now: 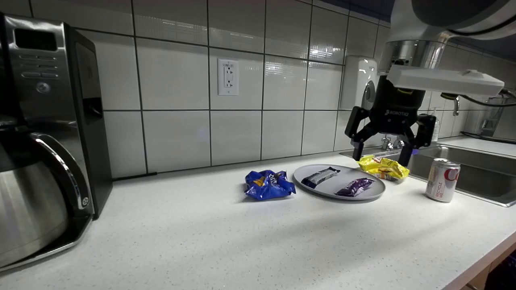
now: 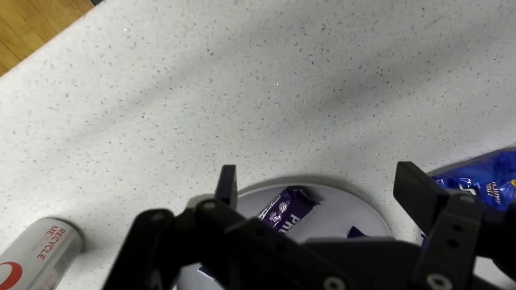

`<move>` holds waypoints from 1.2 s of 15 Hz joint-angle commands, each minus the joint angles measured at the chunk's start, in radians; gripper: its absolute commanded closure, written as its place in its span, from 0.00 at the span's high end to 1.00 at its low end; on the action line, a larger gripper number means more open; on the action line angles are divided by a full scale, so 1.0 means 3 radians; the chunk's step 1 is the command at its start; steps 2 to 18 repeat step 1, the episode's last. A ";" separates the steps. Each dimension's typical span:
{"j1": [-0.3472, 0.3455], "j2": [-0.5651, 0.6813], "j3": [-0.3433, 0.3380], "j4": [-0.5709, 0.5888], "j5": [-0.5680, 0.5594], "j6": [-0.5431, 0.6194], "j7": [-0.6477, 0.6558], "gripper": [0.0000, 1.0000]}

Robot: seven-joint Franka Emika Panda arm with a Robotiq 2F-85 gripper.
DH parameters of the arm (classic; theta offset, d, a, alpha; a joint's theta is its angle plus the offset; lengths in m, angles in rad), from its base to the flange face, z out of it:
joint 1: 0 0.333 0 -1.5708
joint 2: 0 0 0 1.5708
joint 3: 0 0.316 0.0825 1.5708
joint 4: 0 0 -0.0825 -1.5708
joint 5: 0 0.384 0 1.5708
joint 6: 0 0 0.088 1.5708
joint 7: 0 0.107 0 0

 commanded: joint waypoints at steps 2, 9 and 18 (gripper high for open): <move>-0.0069 -0.0002 0.0070 0.0003 0.0030 -0.0008 -0.0024 1.00; -0.0069 -0.0002 0.0070 0.0003 0.0030 -0.0008 -0.0024 1.00; -0.0069 -0.0002 0.0070 0.0003 0.0030 -0.0008 -0.0024 1.00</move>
